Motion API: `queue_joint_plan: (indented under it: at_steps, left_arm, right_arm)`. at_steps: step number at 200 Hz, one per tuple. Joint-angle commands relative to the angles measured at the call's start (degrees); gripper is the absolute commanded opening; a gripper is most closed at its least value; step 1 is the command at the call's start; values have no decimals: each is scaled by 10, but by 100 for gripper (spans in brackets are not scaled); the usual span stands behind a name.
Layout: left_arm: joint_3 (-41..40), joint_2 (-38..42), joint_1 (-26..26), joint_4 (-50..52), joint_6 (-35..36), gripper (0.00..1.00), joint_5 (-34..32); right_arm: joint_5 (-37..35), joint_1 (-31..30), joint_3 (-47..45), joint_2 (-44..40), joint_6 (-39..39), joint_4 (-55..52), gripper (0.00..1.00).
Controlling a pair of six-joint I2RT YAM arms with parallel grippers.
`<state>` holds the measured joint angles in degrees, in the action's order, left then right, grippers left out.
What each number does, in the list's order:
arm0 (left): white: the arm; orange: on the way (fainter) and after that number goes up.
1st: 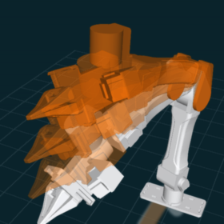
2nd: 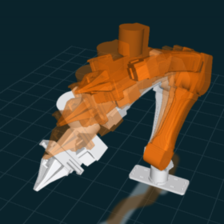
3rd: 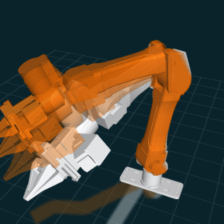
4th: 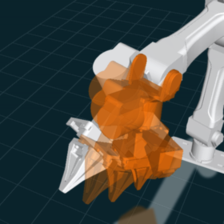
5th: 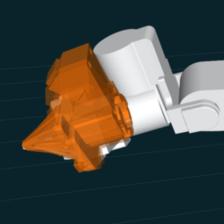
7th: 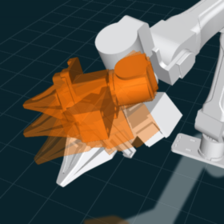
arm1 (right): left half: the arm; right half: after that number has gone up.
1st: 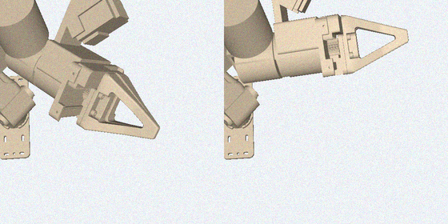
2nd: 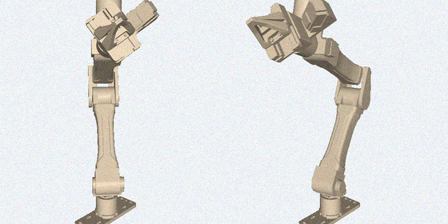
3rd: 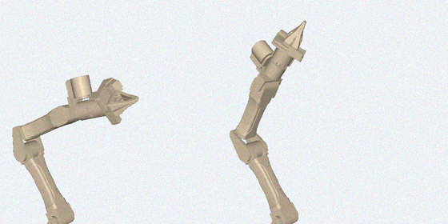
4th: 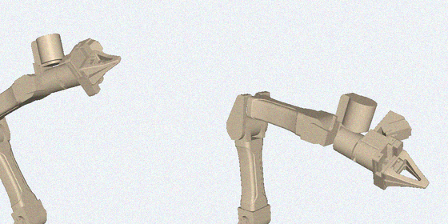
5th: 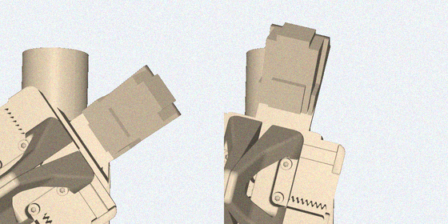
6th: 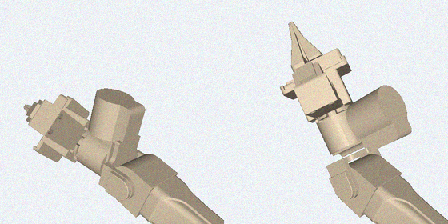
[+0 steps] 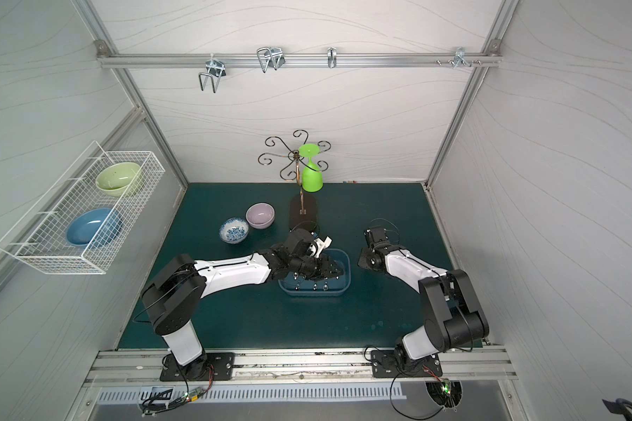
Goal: Take out the wing nut from the storage box
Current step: Place the wing nut at the center of the board.
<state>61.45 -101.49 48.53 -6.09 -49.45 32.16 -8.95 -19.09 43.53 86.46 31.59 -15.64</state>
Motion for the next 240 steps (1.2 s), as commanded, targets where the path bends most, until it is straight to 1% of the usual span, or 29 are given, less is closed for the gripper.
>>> queue_joint_plan:
  at_steps: [1,79,89,159,174,208,240]
  left_arm:
    - [33,0,3,4,18,37,10]
    - [25,-3,4,2,20,39,18]
    - [22,0,4,3,21,39,17]
    - [8,16,5,20,31,39,6]
    - [4,21,5,24,35,40,4]
    - [4,34,4,38,42,40,0]
    - [7,58,4,69,61,40,-15]
  right_arm:
    - [-11,2,0,14,1,21,0]
    - [-17,-1,-2,37,-3,25,0]
    - [-18,-2,-3,36,-3,25,3]
    - [-29,-20,-2,48,-6,25,13]
    - [-31,-21,-1,46,-6,22,17]
    - [-37,-25,-1,24,-7,15,21]
    - [-58,-38,10,-28,-17,-16,25]
